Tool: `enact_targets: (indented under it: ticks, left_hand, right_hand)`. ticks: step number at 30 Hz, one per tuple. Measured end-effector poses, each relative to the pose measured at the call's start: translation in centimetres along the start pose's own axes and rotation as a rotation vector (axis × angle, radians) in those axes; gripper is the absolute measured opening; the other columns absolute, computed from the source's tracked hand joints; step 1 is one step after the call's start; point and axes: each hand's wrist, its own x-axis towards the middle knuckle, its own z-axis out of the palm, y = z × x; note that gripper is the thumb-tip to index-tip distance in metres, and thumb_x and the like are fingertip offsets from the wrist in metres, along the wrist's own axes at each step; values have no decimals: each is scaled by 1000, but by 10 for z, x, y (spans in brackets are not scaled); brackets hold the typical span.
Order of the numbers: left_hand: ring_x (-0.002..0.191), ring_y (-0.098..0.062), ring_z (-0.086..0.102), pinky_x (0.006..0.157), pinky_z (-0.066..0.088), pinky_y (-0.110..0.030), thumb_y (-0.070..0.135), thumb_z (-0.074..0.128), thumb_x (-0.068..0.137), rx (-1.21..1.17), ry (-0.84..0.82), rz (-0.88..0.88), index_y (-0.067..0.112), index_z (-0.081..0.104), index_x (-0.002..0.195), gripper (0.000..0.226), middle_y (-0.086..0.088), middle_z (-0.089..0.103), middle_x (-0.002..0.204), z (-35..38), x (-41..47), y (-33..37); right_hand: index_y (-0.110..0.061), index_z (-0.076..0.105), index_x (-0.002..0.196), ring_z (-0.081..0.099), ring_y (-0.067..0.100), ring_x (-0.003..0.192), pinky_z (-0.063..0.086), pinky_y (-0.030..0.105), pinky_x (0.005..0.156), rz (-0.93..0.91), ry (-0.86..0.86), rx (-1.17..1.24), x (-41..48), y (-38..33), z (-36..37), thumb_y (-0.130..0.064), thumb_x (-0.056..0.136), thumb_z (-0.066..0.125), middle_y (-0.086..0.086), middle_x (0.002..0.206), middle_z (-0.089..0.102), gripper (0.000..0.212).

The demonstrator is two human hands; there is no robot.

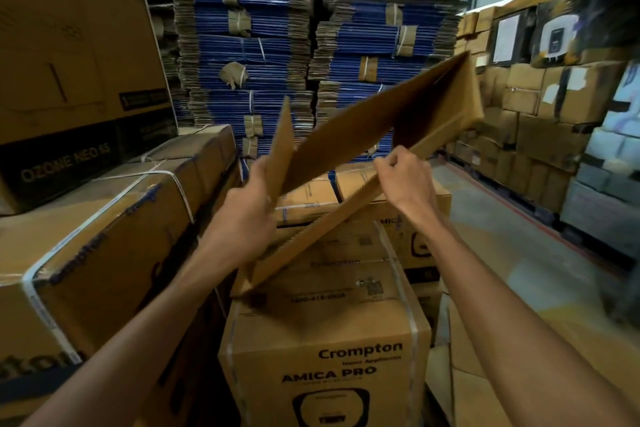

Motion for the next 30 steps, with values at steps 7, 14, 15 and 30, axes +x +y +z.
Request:
enact_targets:
  ticks: [7, 14, 15, 30]
  left_hand:
    - [111, -22, 60, 90, 55, -41, 10, 47, 103, 30, -318, 43, 32, 30, 154, 58, -3, 59, 127, 20, 17, 45]
    - [127, -8, 44, 104, 44, -39, 75, 51, 89, -367, -663, 77, 48, 15, 158, 83, 12, 28, 163, 40, -6, 17]
    - [134, -6, 37, 111, 37, -36, 77, 59, 83, -308, -689, 125, 49, 7, 159, 97, 12, 20, 166, 47, -15, 5]
    - [61, -13, 60, 54, 55, -22, 36, 46, 107, -92, 68, 18, 18, 56, 86, 30, 0, 61, 74, 88, 34, -17]
  right_hand:
    - [-27, 38, 150, 51, 37, 128, 47, 53, 101, 196, -263, 131, 25, -22, 19, -82, 89, 34, 13, 150, 46, 82]
    - [-20, 53, 131, 60, 33, 110, 49, 44, 82, 243, -240, 261, 27, -6, 23, -55, 90, 48, 8, 127, 62, 55]
    - [-17, 57, 121, 62, 32, 103, 50, 43, 78, 218, -231, 249, 27, -3, 21, -49, 92, 47, 7, 114, 64, 44]
    - [-6, 65, 109, 73, 34, 96, 63, 44, 82, 300, -260, 843, -48, 9, 37, -16, 104, 53, 16, 119, 69, 17]
